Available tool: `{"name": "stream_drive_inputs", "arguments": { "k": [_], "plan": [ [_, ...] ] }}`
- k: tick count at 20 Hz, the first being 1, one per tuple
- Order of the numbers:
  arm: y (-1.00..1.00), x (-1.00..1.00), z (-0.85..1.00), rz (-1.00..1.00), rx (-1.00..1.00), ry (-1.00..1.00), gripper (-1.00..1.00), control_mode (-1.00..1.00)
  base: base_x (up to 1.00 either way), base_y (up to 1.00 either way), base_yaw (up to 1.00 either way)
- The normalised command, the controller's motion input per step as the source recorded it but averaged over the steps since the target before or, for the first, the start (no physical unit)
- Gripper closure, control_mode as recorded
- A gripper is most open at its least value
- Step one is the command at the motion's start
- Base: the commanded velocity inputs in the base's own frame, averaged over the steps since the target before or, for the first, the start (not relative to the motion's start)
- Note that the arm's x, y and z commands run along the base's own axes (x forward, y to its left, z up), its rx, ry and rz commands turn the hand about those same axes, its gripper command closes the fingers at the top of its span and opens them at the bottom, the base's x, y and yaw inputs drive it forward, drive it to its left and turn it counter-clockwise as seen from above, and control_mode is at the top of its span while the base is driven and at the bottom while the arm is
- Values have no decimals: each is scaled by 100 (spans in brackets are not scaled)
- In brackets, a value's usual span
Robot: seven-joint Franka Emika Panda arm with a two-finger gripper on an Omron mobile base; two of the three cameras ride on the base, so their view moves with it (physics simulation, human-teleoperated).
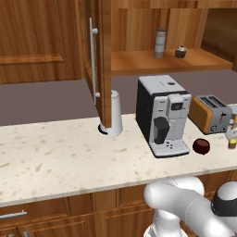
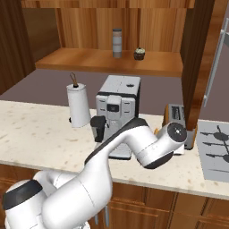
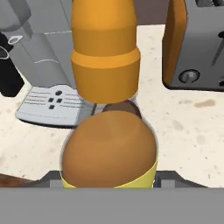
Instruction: Pick the cinnamon and honey bottle from the cabinet and place them next to the mug.
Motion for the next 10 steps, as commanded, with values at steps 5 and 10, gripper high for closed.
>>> {"name": "stream_drive_inputs", "arguments": {
  "k": [5,10],
  "plan": [
    [-5,16,-41,0,0,3,100,-100,0,0,0],
    [0,3,-40,0,0,0,100,-100,0,0,0]
  ]
}}
